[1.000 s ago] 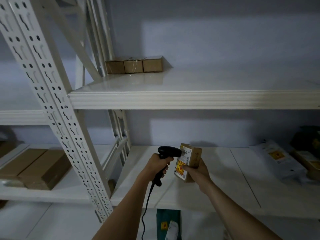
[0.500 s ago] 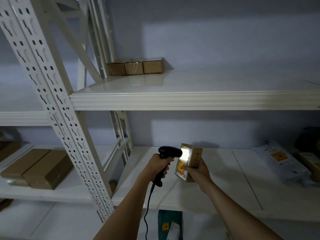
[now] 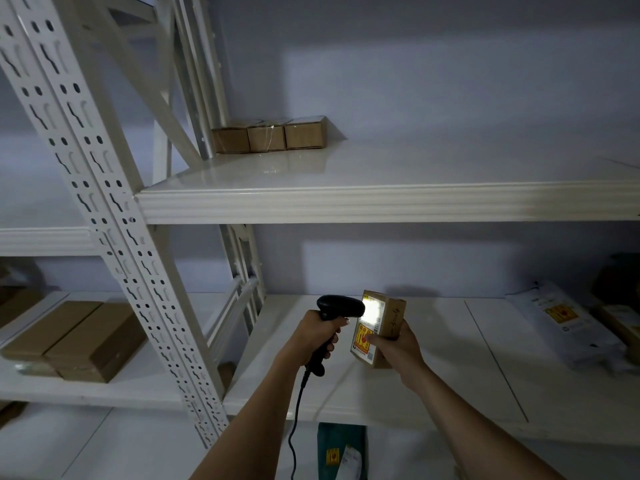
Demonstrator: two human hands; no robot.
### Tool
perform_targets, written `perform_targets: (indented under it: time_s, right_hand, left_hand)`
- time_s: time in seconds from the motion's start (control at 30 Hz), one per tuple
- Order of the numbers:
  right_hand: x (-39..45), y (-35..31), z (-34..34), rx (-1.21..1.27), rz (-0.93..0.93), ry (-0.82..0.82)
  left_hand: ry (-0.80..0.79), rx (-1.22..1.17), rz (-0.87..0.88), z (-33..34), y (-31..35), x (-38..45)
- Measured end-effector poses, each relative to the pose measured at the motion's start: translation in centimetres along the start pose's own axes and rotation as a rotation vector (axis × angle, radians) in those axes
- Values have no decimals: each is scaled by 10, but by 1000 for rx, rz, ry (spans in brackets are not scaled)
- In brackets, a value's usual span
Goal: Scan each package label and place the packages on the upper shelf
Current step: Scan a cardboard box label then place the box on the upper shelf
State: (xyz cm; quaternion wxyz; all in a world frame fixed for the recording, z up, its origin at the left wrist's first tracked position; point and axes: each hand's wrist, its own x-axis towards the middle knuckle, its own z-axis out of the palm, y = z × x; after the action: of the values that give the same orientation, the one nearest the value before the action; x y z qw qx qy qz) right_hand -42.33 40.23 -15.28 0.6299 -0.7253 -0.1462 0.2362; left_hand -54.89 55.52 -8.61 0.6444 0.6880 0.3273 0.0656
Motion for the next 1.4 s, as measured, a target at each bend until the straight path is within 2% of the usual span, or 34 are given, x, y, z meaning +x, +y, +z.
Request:
perform_targets:
  time_s: [0.83, 1.07, 1.4]
  right_hand:
    - [20, 6, 5, -28, 19, 15]
    - [20, 5, 7, -46, 23, 39]
    - [20, 6, 12, -35, 42, 34]
  left_hand:
    - [6, 84, 5, -20, 0, 14]
    - [-24, 57, 8, -21, 3, 12]
    - [15, 41, -10, -26, 4, 10]
